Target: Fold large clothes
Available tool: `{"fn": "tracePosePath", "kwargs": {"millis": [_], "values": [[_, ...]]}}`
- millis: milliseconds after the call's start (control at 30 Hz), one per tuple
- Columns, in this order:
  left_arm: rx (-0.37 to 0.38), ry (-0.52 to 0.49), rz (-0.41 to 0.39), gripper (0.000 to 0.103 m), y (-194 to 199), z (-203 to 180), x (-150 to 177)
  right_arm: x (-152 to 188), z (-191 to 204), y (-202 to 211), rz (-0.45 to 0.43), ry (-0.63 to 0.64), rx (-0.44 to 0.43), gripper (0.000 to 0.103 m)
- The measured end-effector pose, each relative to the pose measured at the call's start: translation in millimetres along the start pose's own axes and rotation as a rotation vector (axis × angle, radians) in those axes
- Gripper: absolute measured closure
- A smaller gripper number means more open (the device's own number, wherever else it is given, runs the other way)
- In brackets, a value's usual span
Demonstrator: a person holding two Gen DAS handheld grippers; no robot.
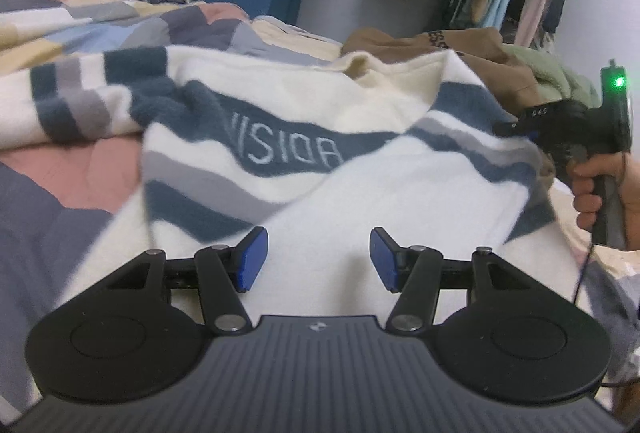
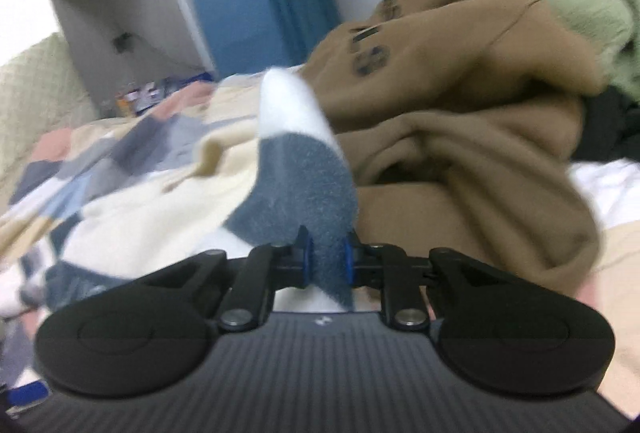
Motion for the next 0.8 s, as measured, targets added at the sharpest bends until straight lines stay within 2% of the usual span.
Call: {"fn": "tracePosePath", "kwargs": {"millis": [100,200,267,333,567,600,700,800], "values": [[0.026,0.021,0.010,0.041,-2.0,0.0,1.9,2.4,-31.1,-7.1,0.025,-0.080,0.046,0.085],[0.031,0.032,0.020,0.041,-4.3,2.1,3.8,12.5,-54.8,-18.0,0.047,-0.075,0.102,0.085],[0.032,0.038,0.019,0.041,-3.1,2.8,4.4,17.0,-65.0,-20.7,0.046,-0.121,0.086,0.085],[0.028,0.035,0.021,0.041,-2.6,2.5,5.1,17.1,-66.5,-17.8,0.040,-0.147,0.069,0.085],[0.012,0.023,0.034,0.041,-4.0,0.9,6.9,17.5,-46.4,4.5,0.029,-0.054,0.117,0.083],[0.011,0.022,0.035,0.041,-3.9,0.8,6.9,17.9,-43.0,8.5,0.027,-0.036,0.120,0.081],[0.010,0.025,0.036,0.041,-2.7,0.8,7.2,22.6,-30.0,25.0,0.022,0.003,0.111,0.058],[0.006,0.026,0.036,0.041,-1.4,0.2,7.3,24.9,-12.6,43.8,0.008,0.036,0.070,0.057]]}}
Point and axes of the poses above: each gripper's, at about its wrist camera, not at the fingertips, and y roughly against the way its jaws point, z to its left, x to its underside, the point moved 7 cm from there along -y, roughly the way its jaws point, and after that the axes turned 6 degrees about z, right-handed, at the moved point
